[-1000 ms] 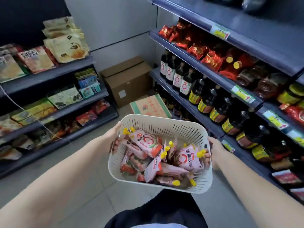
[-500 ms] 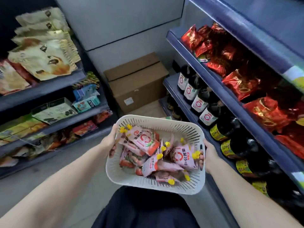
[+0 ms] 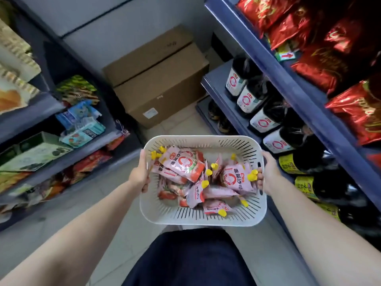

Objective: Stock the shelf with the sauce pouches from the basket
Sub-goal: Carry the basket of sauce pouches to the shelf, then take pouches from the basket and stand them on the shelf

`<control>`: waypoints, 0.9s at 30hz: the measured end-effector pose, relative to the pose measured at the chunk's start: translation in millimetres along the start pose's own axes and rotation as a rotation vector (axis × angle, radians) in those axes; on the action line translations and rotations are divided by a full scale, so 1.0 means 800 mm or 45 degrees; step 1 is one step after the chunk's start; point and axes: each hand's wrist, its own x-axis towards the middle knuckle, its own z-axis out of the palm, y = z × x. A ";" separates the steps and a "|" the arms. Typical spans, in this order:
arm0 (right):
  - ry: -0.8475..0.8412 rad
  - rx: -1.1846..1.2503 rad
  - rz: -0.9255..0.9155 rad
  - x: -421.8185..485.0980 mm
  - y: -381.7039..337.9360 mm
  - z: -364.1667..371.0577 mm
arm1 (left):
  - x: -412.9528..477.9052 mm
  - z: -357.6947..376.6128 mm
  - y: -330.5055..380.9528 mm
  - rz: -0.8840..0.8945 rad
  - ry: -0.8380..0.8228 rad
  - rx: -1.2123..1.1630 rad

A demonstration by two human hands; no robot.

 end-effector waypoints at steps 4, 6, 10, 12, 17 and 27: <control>0.318 -0.032 0.070 0.020 0.018 0.012 | 0.002 0.000 -0.013 0.050 0.042 -0.052; 0.561 -0.413 -0.201 -0.032 0.013 0.026 | -0.011 -0.002 -0.019 0.208 0.065 0.136; 0.304 -0.715 -0.911 -0.100 0.031 0.053 | -0.041 -0.003 -0.031 0.980 0.238 0.723; 0.012 -0.950 -0.943 -0.099 0.053 0.073 | -0.029 0.007 -0.029 1.145 0.199 1.066; -0.178 -1.105 -0.504 -0.080 0.089 0.115 | -0.024 0.051 0.005 0.497 -0.219 0.713; -0.141 -1.134 -0.598 -0.076 0.120 0.123 | -0.003 0.092 0.035 -0.263 0.079 -0.219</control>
